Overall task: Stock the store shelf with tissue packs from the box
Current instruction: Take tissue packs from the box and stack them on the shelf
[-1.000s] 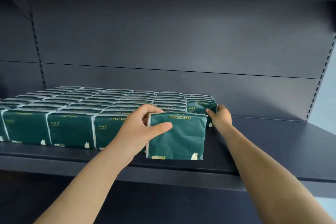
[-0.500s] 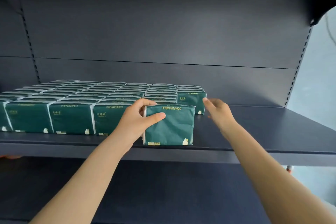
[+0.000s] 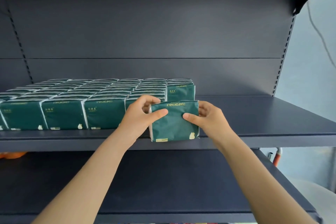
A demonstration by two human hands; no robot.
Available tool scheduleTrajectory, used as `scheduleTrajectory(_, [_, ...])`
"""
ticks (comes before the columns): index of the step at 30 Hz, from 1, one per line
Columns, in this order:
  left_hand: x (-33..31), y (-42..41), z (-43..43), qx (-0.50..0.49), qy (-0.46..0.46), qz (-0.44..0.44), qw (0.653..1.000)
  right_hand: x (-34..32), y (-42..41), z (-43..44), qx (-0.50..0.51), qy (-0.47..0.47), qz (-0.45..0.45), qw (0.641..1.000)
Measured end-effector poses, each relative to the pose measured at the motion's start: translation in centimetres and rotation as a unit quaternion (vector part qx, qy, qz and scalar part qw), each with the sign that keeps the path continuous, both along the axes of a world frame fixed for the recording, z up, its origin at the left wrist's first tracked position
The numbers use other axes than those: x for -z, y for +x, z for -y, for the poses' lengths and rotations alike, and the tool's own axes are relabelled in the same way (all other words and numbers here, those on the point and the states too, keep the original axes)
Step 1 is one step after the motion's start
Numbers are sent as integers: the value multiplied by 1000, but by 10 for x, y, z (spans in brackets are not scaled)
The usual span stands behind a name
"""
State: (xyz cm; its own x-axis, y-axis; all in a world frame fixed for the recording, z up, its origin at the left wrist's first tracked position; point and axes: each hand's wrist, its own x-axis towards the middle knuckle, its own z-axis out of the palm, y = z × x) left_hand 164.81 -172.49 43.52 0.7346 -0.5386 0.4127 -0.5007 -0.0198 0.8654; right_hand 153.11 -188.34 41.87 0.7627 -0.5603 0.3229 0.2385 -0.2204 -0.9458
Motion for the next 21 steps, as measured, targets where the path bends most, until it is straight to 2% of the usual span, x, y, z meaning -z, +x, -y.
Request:
scheduleTrajectory(4, [-7, 6, 2, -2, 30, 77, 997, -11, -6, 24, 14, -5, -17, 1000])
scheduleTrajectory(7, [-13, 17, 7, -36, 71, 180, 981, -21, -1, 47, 48, 1, -7, 999])
scheduleTrajectory(9, [-19, 25, 13, -65, 145, 284, 945, -26, 9, 62, 66, 7, -3, 998])
scheduleTrajectory(12, [-23, 39, 23, -109, 284, 419, 856, -27, 35, 83, 85, 9, -9, 996])
scheduleTrajectory(16, [-16, 54, 33, -123, 339, 506, 784, -16, 84, 104, 126, -16, -49, 991])
scheduleTrajectory(18, [-11, 60, 36, -131, 374, 531, 749, -10, 106, 110, 163, -59, -85, 981])
scheduleTrajectory(21, [-6, 69, 40, -148, 379, 538, 738, -4, 128, 115, 206, -120, -131, 962])
